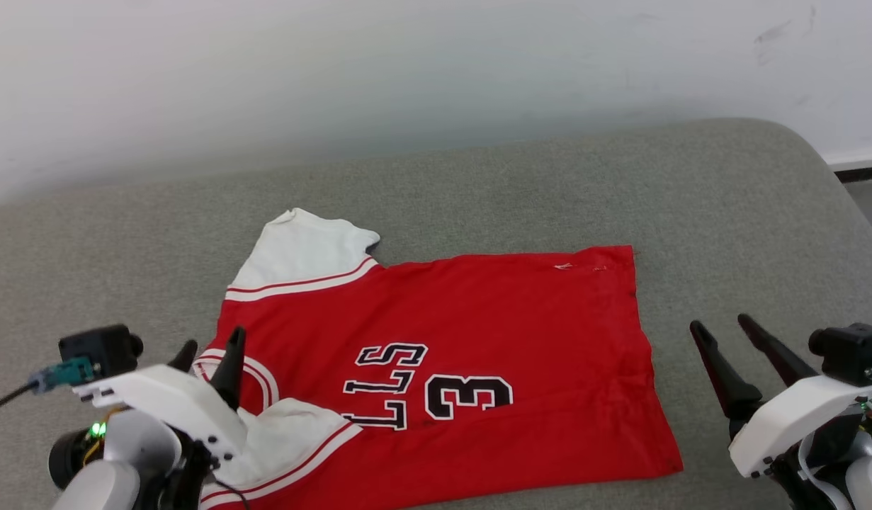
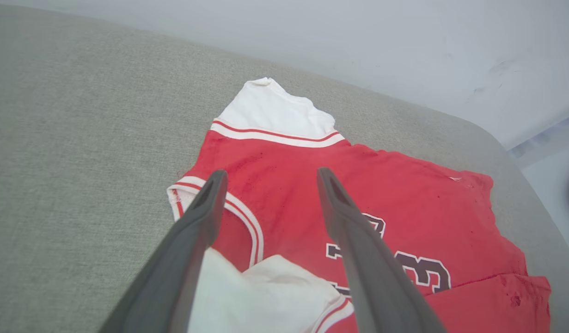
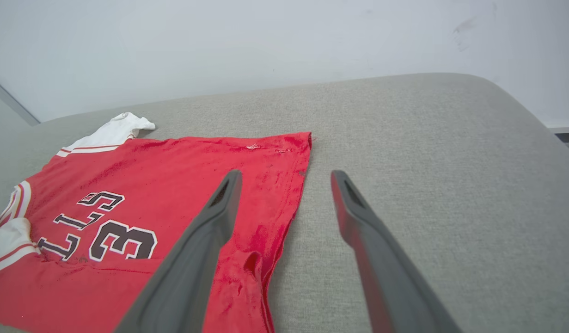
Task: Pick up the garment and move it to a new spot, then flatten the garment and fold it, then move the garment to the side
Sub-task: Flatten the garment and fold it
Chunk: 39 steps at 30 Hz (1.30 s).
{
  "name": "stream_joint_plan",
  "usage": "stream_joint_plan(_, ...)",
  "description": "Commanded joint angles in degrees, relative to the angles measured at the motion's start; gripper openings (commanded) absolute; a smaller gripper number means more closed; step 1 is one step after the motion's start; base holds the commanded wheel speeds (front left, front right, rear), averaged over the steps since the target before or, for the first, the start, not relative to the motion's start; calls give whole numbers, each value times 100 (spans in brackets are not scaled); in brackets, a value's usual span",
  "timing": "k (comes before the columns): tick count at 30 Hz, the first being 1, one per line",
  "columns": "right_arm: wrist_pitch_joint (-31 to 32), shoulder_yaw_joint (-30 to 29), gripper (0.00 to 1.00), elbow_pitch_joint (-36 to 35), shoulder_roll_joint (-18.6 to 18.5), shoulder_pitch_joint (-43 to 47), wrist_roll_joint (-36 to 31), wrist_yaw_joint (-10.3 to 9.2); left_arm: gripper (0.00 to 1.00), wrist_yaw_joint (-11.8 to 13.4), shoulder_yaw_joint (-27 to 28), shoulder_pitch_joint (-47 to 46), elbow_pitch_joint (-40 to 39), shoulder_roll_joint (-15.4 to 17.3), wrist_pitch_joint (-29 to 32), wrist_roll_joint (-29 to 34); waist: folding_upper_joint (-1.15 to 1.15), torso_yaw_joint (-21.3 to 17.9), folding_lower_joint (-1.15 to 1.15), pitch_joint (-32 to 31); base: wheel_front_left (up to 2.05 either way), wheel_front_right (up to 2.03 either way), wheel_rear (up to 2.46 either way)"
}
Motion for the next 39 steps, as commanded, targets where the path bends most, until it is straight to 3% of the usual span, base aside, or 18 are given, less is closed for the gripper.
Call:
stream_joint_plan(1,-159,-117,100,-138,101,-102,-132,-1,100,-45,1,-332,70,-36,-55,72,0,-184,1,205,0,0,0)
stream_joint_plan(9,-547,-377,100,-716,430,-595,-439,-2,100,-196,27,-1905,539,199,152,337,0,-700,1,1141,0,0,0)
stream_joint_plan(14,-633,-386,100,-822,513,-751,-426,-2,100,-364,-74,-2643,871,397,764,247,0,-863,1,1511,0,0,0)
stream_joint_plan(22,-828,-442,100,-819,699,-947,-387,-2,100,-597,-346,-4036,1542,954,2451,104,0,-1137,1,2040,0,0,0)
stream_joint_plan(31,-1041,-267,100,-646,818,-1138,-146,-2,100,-292,-576,-5062,2152,1510,3732,405,0,-1510,1,2655,0,0,0)
stream_joint_plan(37,-1146,-110,100,-423,792,-1217,58,-2,100,-14,-587,-4985,2464,1683,4319,300,0,-1657,1,2857,0,0,0)
stream_joint_plan(39,-1187,-69,100,-333,731,-1267,186,-2,100,240,-576,-4659,2617,1589,4732,65,0,-1674,1,2874,0,0,0)
